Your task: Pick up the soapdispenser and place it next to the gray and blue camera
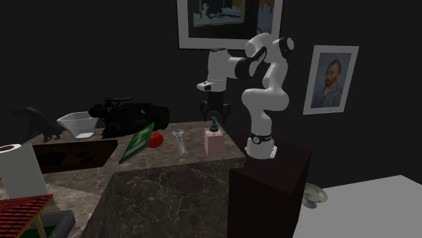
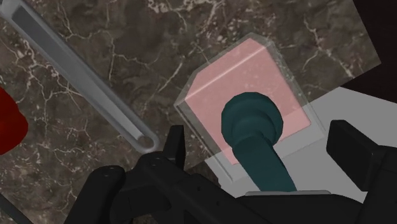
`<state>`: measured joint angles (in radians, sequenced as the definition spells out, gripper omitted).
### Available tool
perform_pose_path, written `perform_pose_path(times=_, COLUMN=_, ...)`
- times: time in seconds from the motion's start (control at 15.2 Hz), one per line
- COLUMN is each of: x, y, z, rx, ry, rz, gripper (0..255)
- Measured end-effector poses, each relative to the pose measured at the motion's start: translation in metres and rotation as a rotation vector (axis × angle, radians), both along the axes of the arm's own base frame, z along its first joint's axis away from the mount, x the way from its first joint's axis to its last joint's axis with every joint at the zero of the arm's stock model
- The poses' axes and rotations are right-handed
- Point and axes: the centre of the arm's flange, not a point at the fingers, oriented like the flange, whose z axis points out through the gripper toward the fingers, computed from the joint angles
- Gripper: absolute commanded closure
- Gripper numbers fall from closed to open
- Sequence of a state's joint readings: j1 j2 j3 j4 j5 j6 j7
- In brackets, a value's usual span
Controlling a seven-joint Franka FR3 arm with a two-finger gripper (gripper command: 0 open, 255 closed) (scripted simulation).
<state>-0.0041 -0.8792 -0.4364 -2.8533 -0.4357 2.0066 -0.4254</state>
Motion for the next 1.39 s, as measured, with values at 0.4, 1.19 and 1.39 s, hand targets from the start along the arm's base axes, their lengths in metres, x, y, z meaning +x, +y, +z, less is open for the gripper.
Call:
perform_pose_path(times=0.4, x=0.0, y=0.0, z=-0.002, rx=0.0, ry=0.0, rz=0.0, gripper=255)
perform_pose_path(times=1.19, x=0.0, y=0.0, z=0.005, rx=0.0, ry=-0.001, rz=0.0, gripper=255)
perform_pose_path(times=1.39, x=0.0, y=0.0, z=0.019, rx=0.0, ry=-0.001, rz=0.0, gripper=255)
